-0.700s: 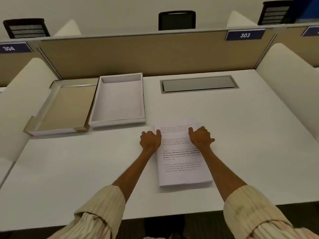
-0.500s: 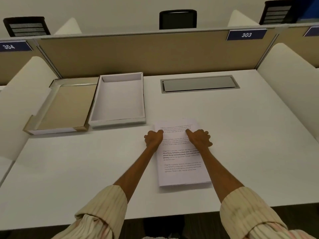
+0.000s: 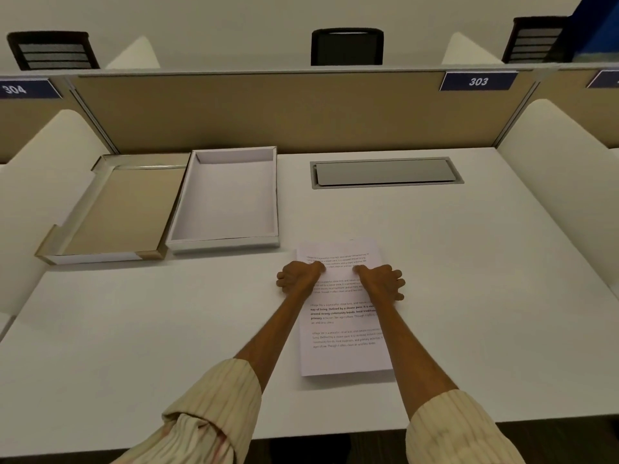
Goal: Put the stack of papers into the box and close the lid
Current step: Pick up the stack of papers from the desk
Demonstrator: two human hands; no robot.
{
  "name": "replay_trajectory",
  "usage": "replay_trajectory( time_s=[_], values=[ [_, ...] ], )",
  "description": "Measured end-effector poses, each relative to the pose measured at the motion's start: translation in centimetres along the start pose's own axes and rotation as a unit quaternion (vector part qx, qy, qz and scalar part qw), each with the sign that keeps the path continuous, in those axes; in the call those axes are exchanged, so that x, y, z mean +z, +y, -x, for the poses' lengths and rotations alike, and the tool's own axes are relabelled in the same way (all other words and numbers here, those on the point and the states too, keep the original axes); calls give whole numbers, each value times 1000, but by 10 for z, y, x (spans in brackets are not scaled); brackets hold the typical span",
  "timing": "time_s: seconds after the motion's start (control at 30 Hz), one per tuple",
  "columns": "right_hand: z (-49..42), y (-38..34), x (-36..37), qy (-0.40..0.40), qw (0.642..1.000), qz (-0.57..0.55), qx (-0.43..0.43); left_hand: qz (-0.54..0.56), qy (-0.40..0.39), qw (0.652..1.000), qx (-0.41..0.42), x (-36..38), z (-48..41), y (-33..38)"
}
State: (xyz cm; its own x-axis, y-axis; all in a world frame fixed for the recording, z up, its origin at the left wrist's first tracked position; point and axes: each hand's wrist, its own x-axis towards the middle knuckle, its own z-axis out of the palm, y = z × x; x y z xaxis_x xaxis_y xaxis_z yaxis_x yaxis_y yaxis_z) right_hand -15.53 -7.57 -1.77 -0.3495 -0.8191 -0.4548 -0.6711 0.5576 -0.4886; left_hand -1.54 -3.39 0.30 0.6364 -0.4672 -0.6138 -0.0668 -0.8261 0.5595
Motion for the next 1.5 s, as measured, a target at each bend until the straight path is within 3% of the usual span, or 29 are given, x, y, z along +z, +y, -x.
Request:
replay_trajectory(
  time_s=[0.5,0.77,1.1,1.33,1.43,1.5],
  values=[
    [0,-1,4,11,1000,-10,15,86,-71,994,12,24,-75,-15],
    [-2,1,3,14,1000,-17,15,172,-228,958,31,-21,-14,4],
    [-3,7,4,16,999,-42,7,273,-165,946,45,-5,-27,-16],
    [-29,22,-23,-112,980,-155,-57,325,-197,919,102,-24,-3,-10],
    [-28,23,-43,-224,935,-247,-119,342,-239,901,122,-37,6,-3],
    [-18,17,-56,-258,908,-289,-158,342,-259,891,148,-49,16,4]
  ],
)
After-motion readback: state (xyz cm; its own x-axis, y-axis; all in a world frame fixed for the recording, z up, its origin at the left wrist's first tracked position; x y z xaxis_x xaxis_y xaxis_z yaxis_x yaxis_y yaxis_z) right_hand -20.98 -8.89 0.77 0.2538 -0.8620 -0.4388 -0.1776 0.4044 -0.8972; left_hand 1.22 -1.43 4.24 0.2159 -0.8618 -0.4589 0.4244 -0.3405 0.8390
